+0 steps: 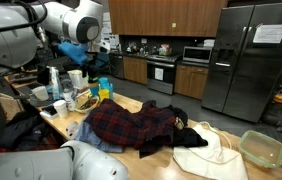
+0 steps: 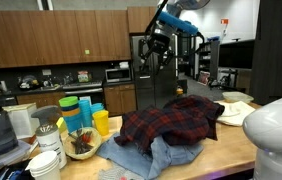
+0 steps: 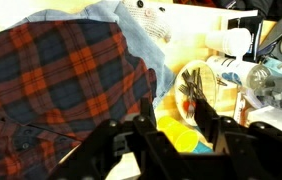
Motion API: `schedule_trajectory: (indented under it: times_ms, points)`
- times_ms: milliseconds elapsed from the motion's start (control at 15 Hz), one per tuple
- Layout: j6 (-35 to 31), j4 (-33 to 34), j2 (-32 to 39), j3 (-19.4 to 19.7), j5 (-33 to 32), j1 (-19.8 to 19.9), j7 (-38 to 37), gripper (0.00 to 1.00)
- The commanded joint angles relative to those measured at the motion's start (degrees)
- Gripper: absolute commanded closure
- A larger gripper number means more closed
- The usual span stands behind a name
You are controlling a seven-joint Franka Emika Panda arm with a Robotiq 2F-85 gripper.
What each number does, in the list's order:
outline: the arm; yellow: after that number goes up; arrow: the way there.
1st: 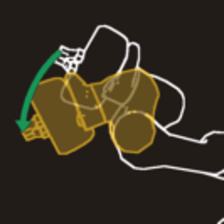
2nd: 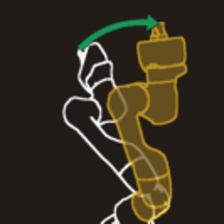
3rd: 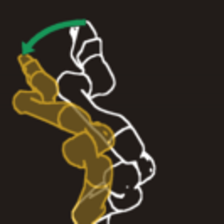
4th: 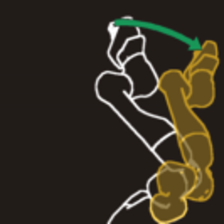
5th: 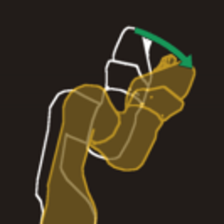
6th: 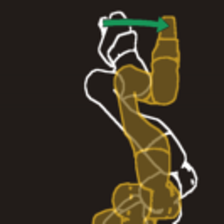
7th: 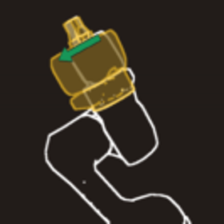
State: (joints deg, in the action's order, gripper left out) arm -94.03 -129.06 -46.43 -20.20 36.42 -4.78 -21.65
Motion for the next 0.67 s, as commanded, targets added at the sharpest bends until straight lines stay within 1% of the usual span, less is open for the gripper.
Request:
schedule_trajectory:
  times_ms: [0,133,200,400,467,600]
  points:
    - [1.0,0.5,1.8,0.4,-1.5,-1.4,0.6,0.18]
    - [0.5,0.0,2.1,0.6,-1.3,-1.7,0.6,0.04]
    - [0.0,-0.5,2.1,0.8,-0.9,-1.7,0.5,0.01]
    - [-1.8,-2.3,1.5,1.1,-0.9,-0.7,-0.4,0.00]
    - [-3.6,-3.4,1.0,0.8,-1.8,0.3,-1.2,0.00]
    - [-7.6,-6.4,0.6,1.5,-2.1,1.8,-2.8,0.00]
